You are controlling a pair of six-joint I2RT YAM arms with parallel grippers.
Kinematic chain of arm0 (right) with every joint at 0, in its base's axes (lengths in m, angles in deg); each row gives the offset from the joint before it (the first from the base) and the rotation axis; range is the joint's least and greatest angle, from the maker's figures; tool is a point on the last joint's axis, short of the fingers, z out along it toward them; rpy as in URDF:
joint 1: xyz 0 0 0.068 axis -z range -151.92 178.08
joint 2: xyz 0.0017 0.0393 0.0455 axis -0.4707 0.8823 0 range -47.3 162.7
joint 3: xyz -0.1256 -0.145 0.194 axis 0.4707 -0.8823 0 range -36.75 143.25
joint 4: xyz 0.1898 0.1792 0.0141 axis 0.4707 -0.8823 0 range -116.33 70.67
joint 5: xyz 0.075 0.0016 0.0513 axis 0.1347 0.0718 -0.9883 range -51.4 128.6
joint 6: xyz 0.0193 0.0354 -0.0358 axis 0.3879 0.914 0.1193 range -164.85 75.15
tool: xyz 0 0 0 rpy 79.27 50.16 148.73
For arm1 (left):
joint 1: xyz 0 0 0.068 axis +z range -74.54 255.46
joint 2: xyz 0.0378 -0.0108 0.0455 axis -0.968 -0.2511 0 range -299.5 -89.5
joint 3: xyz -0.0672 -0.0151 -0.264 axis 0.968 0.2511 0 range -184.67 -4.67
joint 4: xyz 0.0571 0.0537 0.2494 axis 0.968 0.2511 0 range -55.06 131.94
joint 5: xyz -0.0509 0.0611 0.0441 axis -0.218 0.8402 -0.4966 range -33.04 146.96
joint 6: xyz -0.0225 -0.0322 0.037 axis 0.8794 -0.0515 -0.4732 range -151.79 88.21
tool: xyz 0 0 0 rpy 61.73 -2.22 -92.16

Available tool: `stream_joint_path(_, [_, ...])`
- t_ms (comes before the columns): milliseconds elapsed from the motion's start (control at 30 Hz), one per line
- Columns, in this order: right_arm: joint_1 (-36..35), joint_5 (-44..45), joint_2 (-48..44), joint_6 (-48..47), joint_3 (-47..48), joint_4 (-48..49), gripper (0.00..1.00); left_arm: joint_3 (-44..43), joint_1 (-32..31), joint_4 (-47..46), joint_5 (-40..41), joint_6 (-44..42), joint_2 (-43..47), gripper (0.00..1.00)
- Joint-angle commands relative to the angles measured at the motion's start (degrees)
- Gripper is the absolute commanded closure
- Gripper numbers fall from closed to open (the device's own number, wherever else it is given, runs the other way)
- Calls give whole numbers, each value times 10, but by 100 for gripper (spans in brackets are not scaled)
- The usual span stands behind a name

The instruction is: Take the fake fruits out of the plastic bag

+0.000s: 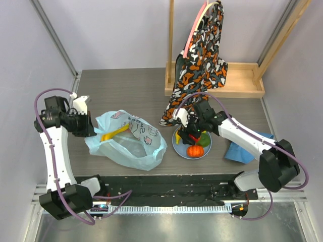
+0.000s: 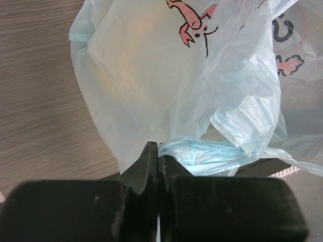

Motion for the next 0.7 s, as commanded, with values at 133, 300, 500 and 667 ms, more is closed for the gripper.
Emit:
stream_joint_path(133, [-43, -32, 42, 11, 0, 56, 48, 10, -5, -18, -5, 12, 9, 100])
stream_joint_path(300, [-66, -14, 44, 5, -22, 72, 40, 18, -7, -23, -3, 14, 9, 100])
stream_joint_path(500, [-72, -7, 61, 5, -20, 54, 0, 17, -10, -30, -5, 17, -4, 100])
stream_joint_path(667, [-71, -2, 47, 11, -8, 46, 0, 15, -19, -38, -8, 25, -20, 100])
